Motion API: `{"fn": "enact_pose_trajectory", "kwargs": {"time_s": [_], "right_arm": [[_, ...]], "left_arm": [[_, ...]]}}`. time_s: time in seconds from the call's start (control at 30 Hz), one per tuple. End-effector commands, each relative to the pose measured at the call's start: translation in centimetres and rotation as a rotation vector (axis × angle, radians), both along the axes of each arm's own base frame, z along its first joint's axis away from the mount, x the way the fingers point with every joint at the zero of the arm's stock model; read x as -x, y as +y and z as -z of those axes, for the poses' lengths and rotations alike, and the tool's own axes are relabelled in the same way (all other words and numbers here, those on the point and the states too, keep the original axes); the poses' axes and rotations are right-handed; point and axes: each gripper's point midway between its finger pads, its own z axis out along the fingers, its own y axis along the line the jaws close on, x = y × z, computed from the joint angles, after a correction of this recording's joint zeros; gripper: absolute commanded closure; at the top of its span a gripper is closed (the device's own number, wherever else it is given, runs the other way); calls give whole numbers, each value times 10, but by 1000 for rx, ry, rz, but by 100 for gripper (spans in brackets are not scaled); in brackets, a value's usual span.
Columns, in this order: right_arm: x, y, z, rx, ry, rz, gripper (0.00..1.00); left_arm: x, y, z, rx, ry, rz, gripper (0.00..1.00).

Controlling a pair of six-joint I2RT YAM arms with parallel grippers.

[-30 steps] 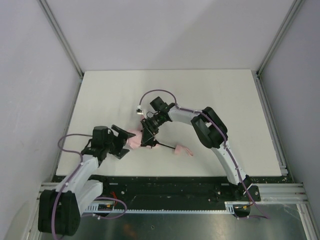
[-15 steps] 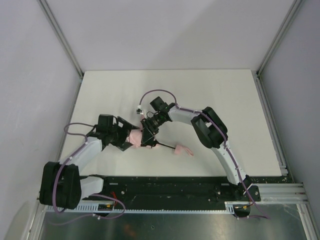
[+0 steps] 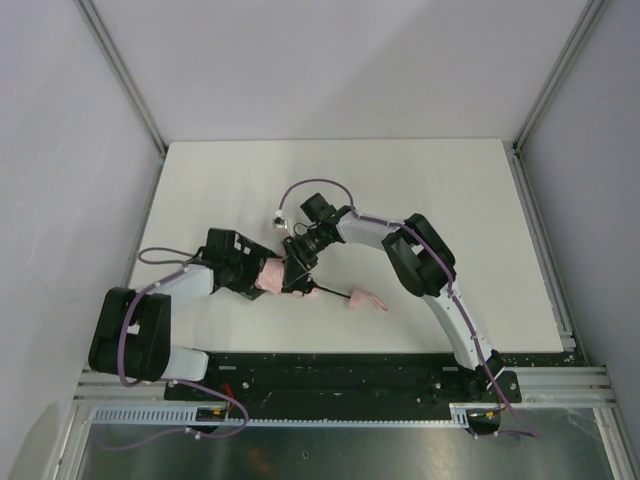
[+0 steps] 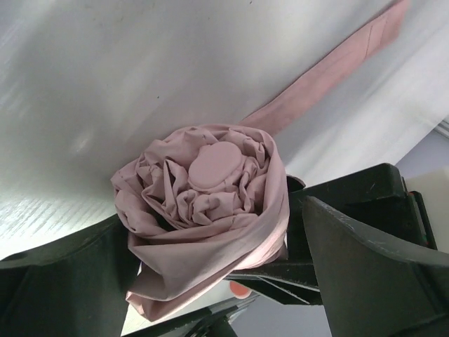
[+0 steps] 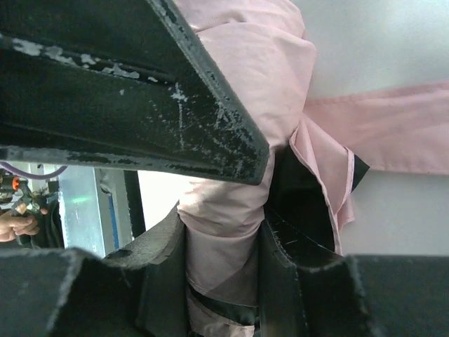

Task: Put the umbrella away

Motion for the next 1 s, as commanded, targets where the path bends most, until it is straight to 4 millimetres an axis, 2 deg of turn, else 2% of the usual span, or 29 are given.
{"fn": "enact_pose_trajectory", "kwargs": {"time_s": [0.0,0.13,0.33,0.43,0.57,0.63,0.73,0.83,0.93,0.97], "right_arm": [[18,-15,34,103,49,-7,100],[22,-8,18,8,81,-11,100],[24,8,-20,-164,98,-7,100],[27,12,-29,-197,103,-15,100],[31,13,-38,-228,118,-32,100],[32,13,-40,-227,116,-29,100],[24,12,-40,-195,105,17,99],[8,4,-24,-40,25,129,74],[-7,-8,-18,93,-104,209,33],[-11,-12,-20,121,-157,230,23]], "left_arm": [[8,25,46,-176,84,-40,7],[8,26,51,-196,61,-38,17],[9,18,53,-203,58,-13,28],[6,11,53,-190,53,7,35],[-2,6,48,-191,14,28,54],[-5,5,45,-192,-5,36,69],[-3,2,45,-185,-11,55,85],[1,1,49,-180,3,67,95],[6,0,52,-174,18,81,99],[8,-1,52,-169,19,88,100]]}}
